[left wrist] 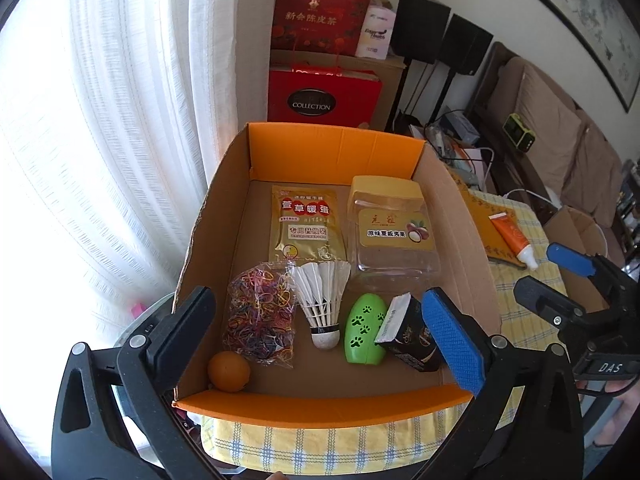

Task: Organize objects
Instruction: 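Move both tools back over the bed toward the orange sunscreen tube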

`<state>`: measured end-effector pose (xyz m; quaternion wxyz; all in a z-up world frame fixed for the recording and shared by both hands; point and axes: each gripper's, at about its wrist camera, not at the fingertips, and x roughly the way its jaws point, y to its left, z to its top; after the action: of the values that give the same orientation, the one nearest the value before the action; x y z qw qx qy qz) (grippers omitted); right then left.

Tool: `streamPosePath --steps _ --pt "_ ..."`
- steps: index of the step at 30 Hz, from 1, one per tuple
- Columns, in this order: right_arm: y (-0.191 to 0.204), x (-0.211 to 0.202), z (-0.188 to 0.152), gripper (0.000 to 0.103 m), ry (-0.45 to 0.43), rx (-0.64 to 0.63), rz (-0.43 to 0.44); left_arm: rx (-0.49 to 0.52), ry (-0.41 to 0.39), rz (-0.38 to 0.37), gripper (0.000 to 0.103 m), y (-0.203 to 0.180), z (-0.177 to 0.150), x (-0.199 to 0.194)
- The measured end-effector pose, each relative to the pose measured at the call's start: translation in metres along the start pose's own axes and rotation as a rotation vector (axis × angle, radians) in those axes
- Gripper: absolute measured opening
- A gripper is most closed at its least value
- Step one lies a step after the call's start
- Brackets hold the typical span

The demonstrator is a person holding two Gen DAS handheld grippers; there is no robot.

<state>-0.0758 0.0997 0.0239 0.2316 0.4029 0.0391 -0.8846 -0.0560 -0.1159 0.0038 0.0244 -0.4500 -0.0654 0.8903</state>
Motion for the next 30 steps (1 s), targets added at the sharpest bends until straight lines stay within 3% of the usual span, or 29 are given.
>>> streamPosePath --steps 12,25,30 --pt "-0.039 -0.022 -0.005 0.103 -0.033 0.039 -0.078 0.059 -0.032 -0.048 0.103 -0.04 0.004 -0.001" --pt "-0.086 -0.042 0.0 0.103 -0.065 0.077 -0.154 0.097 -0.017 -0.168 0.103 -0.111 0.037 0.038" --pt "-0.11 -0.042 -0.001 0.103 -0.064 0.096 -0.182 0.15 -0.026 -0.129 0.103 -0.137 0.046 0.047"
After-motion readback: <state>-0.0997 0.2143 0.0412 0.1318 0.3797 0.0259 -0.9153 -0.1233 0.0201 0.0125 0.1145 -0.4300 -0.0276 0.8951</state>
